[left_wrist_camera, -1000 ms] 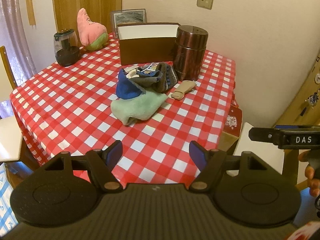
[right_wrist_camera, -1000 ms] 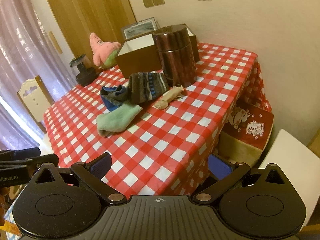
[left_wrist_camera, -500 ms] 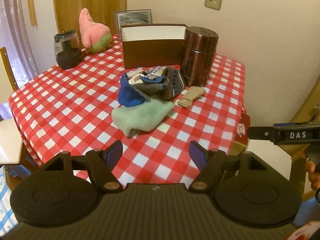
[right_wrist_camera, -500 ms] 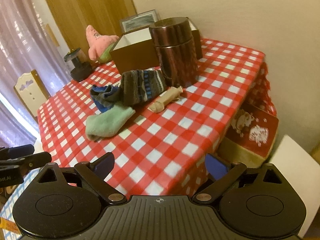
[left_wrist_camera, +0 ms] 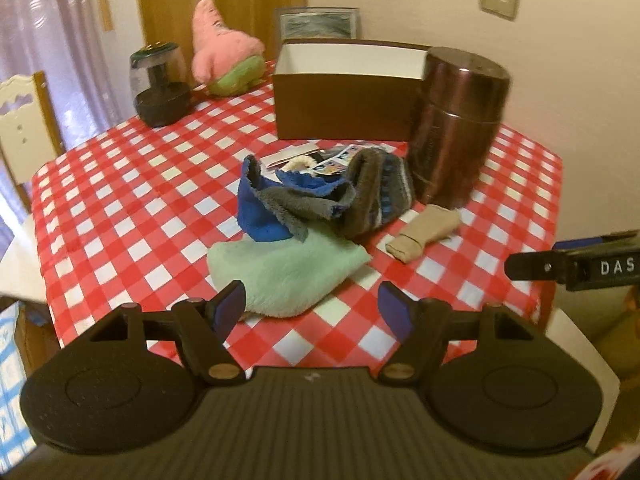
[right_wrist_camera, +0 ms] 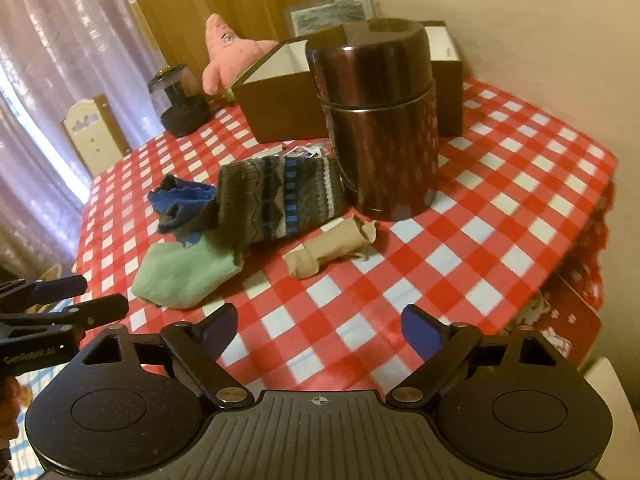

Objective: Organize soft objects
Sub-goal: 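Reach the right tool to the beige sock while the left tool reaches the mint-green towel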

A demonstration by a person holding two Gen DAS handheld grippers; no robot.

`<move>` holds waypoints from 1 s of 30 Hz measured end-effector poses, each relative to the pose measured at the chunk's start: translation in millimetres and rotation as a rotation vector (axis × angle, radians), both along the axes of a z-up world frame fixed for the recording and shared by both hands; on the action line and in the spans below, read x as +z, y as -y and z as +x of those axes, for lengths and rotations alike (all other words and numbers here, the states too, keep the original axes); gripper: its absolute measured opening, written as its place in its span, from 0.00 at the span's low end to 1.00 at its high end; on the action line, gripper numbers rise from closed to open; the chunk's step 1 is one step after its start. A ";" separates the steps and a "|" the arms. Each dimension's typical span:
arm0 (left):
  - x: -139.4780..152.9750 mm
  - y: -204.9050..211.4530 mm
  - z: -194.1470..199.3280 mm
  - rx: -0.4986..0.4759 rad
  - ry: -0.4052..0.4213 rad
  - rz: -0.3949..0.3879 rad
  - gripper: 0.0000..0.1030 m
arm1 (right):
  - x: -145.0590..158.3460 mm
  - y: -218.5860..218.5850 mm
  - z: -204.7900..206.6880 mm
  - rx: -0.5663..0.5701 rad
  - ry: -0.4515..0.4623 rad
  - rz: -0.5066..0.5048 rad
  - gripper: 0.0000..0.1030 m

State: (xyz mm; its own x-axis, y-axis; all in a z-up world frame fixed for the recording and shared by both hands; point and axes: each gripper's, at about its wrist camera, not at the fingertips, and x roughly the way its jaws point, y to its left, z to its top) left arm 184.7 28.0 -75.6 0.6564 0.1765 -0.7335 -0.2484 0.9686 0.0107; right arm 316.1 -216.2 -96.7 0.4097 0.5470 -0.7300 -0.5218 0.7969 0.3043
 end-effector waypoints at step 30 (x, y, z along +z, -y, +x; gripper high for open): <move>-49.7 -44.9 61.7 0.063 -0.134 0.027 0.69 | -71.1 -32.2 99.1 -0.177 -0.181 0.118 0.48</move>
